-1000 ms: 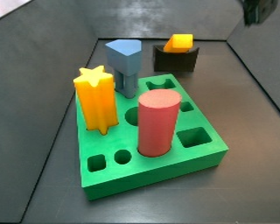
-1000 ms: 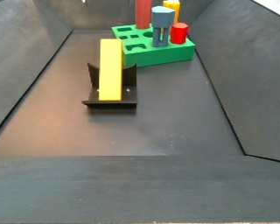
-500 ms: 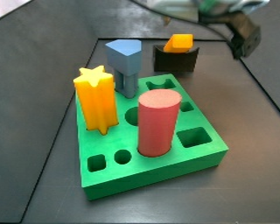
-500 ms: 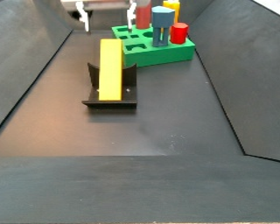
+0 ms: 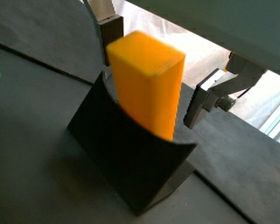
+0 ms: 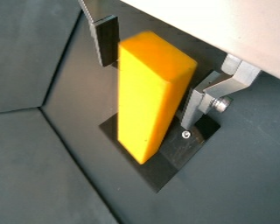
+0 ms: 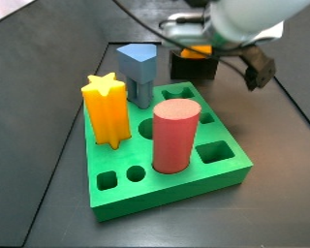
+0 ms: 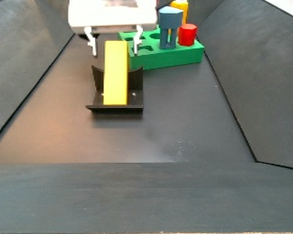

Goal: Pick up the rectangle object. Move up. Place the rectangle object on the fixture. Regrasp the rectangle object. Move to above the board. Insert the rectangle object.
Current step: Regrasp the rectangle object, then move to above the board.

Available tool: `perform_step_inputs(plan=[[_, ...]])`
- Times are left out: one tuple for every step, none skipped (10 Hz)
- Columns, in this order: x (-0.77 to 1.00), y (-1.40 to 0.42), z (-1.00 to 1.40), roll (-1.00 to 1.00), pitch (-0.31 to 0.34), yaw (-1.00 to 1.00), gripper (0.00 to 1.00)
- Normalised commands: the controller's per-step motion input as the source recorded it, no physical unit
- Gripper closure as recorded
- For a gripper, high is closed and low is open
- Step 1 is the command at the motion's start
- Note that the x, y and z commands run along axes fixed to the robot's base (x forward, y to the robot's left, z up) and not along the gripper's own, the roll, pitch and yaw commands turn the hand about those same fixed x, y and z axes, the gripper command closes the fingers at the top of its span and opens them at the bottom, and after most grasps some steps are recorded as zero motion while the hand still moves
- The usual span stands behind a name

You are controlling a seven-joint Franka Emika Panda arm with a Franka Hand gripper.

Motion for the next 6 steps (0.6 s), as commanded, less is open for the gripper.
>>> perform_step_inputs(plan=[[0.0, 0.0, 0.0, 0.0, 0.0, 0.0, 1.0], [-0.06, 0.14, 1.0, 0.12, -0.093, 0.08, 1.0], [-0.06, 0.14, 1.0, 0.11, -0.098, 0.07, 1.0], [-0.07, 0.13, 1.0, 0.04, -0.109, 0.03, 1.0], [-0.07, 0.13, 1.0, 0.02, -0.111, 0.01, 1.0], [-0.07, 0.12, 1.0, -0.02, -0.096, -0.03, 1.0]])
